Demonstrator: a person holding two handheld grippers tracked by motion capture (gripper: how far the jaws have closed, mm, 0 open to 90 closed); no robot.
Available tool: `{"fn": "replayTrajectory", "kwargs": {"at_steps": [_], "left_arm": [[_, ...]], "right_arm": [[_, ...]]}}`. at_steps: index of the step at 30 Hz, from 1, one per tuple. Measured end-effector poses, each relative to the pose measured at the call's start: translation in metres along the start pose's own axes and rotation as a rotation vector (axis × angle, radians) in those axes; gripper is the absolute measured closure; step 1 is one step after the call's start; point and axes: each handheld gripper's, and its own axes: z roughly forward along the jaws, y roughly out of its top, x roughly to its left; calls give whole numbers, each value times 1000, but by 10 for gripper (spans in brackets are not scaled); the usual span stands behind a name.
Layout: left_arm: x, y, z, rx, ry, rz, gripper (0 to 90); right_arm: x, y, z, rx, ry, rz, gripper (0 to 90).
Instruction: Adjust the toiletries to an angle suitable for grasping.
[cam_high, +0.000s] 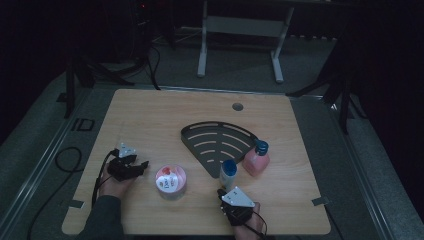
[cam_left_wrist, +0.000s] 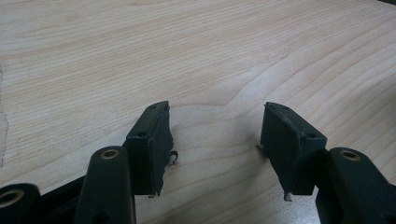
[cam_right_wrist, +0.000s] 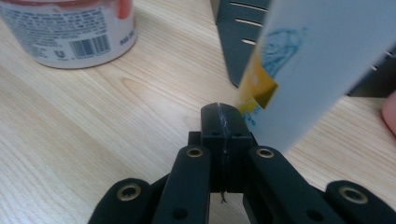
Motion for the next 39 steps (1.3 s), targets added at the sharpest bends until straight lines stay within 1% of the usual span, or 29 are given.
{"fn": "replayTrajectory", "kwargs": {"at_steps": [2,6,13,17,18,19,20,24,28,39], "left_arm": [[0,0,0,0,0,0,427],[0,0,0,0,1,0,427],[0,0,0,-1,0,0,426],[0,0,0,-1,0,0,426],[0,0,0,-1,0,0,426],[0,0,0,-1,0,0,426],[0,0,0,-1,0,0,426],[0,0,0,-1,0,0,426],[0,0,0,0,-1,1,426],[0,0,0,-1,-1,0,426]], "right_arm": [[-2,-1,-1,5,-8,4,897],[-5,-2,0,9,-7,10,897],[-5,0,2,10,1,20,895],[-2,3,6,17,7,9,895],[-1,4,8,18,7,-4,895],[0,5,9,23,6,-1,895],[0,5,11,24,6,-9,895],[2,8,15,38,-10,-21,897],[5,10,19,57,-34,-47,897],[6,13,25,77,-58,-47,898]]}}
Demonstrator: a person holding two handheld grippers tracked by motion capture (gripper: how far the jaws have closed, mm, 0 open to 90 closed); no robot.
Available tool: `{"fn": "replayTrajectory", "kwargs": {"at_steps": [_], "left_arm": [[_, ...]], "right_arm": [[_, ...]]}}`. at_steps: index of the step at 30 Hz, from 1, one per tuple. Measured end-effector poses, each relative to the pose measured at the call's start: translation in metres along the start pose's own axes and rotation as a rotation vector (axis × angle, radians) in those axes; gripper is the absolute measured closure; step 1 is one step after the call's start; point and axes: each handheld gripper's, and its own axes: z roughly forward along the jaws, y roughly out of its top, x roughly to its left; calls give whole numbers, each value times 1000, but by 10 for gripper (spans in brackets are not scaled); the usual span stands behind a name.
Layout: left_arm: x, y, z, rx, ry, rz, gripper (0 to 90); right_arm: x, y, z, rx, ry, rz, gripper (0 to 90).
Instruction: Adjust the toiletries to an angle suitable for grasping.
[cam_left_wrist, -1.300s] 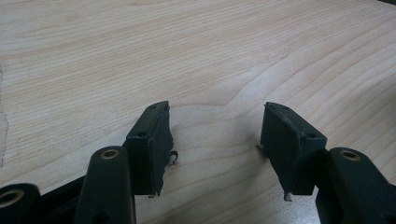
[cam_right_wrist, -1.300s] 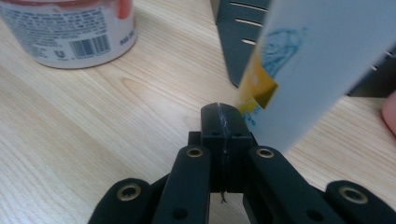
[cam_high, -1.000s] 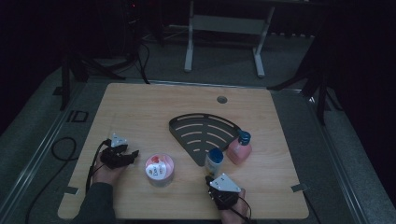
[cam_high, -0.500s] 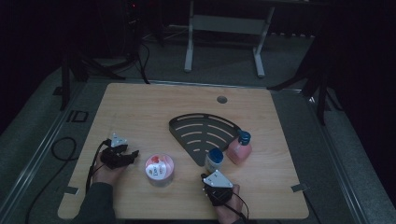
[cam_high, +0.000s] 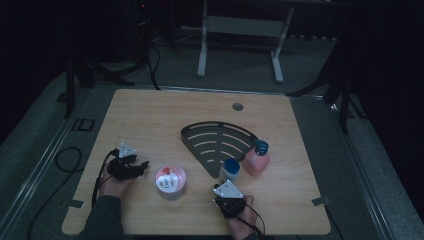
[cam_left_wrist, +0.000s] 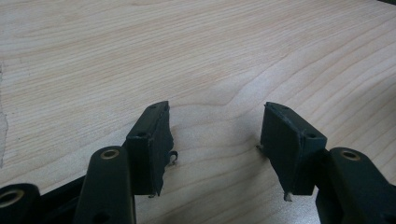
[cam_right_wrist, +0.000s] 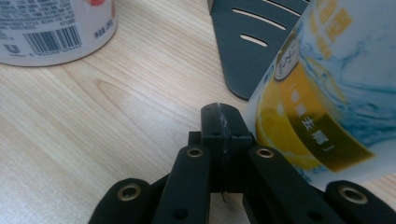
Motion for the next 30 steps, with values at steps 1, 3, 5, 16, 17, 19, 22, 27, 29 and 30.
{"fn": "replayTrajectory", "kwargs": {"at_steps": [1,3,5,16,17,19,22,27,29,30], "left_arm": [[0,0,0,0,1,0,426],[0,0,0,0,1,0,426],[0,0,0,0,0,0,426],[0,0,0,0,1,0,426],[0,0,0,0,1,0,426],[0,0,0,0,1,0,426],[0,0,0,0,1,0,426],[0,0,0,0,1,0,426],[0,0,0,0,1,0,427],[0,0,0,0,1,0,426]], "right_arm": [[0,0,0,2,-5,0,898],[0,1,2,7,-15,-4,898],[0,2,3,11,-24,-12,898],[-2,4,7,31,-35,-2,898],[-3,4,8,36,-37,0,898],[-4,4,8,37,-39,2,898],[-6,4,9,40,-42,9,898],[-9,4,10,43,-47,14,898],[-11,4,10,44,-53,18,899],[-12,4,10,45,-53,19,899]]}}
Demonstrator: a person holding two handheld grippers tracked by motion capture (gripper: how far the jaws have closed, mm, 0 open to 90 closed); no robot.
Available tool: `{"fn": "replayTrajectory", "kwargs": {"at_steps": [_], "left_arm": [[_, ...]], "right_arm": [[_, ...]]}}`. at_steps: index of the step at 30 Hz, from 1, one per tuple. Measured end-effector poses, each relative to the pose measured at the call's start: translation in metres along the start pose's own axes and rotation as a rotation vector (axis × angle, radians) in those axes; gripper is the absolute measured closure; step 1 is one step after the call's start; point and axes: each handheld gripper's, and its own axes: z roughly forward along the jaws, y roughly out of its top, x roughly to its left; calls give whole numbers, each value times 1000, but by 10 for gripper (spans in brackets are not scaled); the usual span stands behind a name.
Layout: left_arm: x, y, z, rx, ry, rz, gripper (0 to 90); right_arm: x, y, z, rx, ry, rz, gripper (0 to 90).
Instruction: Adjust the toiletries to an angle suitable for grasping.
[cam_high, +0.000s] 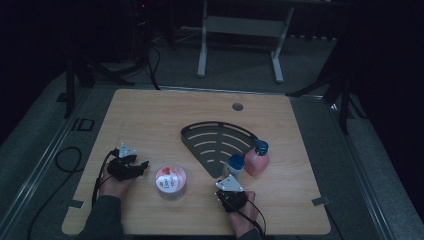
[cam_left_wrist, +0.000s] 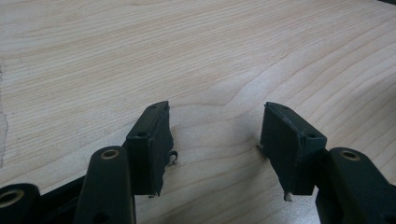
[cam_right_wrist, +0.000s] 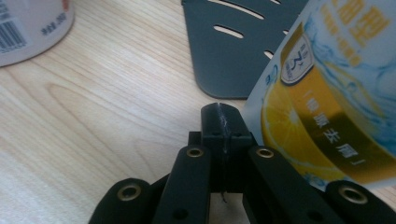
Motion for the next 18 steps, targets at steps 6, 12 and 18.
{"fn": "replayTrajectory", "kwargs": {"at_steps": [6,12,18], "left_arm": [[0,0,0,0,0,0,427],[0,0,0,0,0,0,426],[0,0,0,0,0,1,427]], "right_arm": [[-4,0,1,7,-6,8,898],[-5,1,4,9,-10,14,899],[-8,3,6,12,-23,21,899]]}}
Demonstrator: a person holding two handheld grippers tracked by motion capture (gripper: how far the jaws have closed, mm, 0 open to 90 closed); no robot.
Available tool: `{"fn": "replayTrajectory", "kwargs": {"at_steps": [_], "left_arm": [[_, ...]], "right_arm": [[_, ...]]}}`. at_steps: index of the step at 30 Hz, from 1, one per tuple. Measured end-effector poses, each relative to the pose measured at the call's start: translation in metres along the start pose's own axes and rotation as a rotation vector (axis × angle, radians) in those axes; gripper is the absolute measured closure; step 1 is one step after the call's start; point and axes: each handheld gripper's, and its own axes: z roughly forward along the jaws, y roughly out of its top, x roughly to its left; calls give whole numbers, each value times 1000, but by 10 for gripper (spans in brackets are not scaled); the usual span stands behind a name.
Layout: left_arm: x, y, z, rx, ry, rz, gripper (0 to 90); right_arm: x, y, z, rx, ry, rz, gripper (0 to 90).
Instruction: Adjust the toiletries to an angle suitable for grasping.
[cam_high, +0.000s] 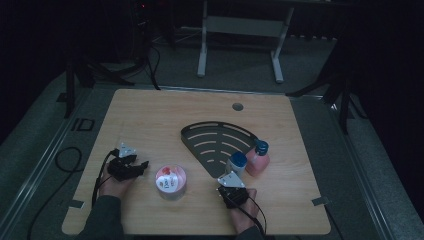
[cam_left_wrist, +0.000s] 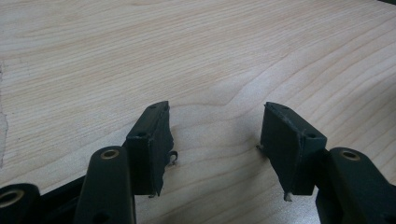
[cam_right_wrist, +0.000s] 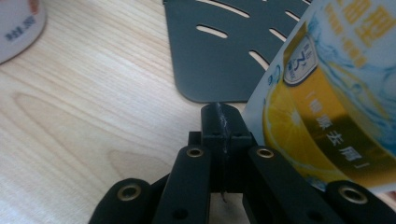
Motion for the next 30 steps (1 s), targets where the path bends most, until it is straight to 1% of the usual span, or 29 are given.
{"fn": "replayTrajectory", "kwargs": {"at_steps": [5,6,10,19,20,22,28,30], "left_arm": [[0,0,0,0,0,-1,426],[0,0,0,0,0,-1,426],[0,0,0,0,0,0,426],[0,0,0,0,0,0,426],[0,0,0,0,0,0,426],[0,0,0,0,0,0,426],[0,0,0,0,-1,0,426],[0,0,0,1,-1,0,426]], "right_arm": [[-5,1,3,2,-16,20,899],[-8,1,4,3,-22,27,898],[-12,2,5,5,-30,33,899],[-23,2,9,8,-55,65,899],[-25,3,9,8,-69,71,899],[-26,3,10,9,-71,74,899],[-32,2,11,13,-99,95,899],[-33,2,11,11,-98,97,899]]}}
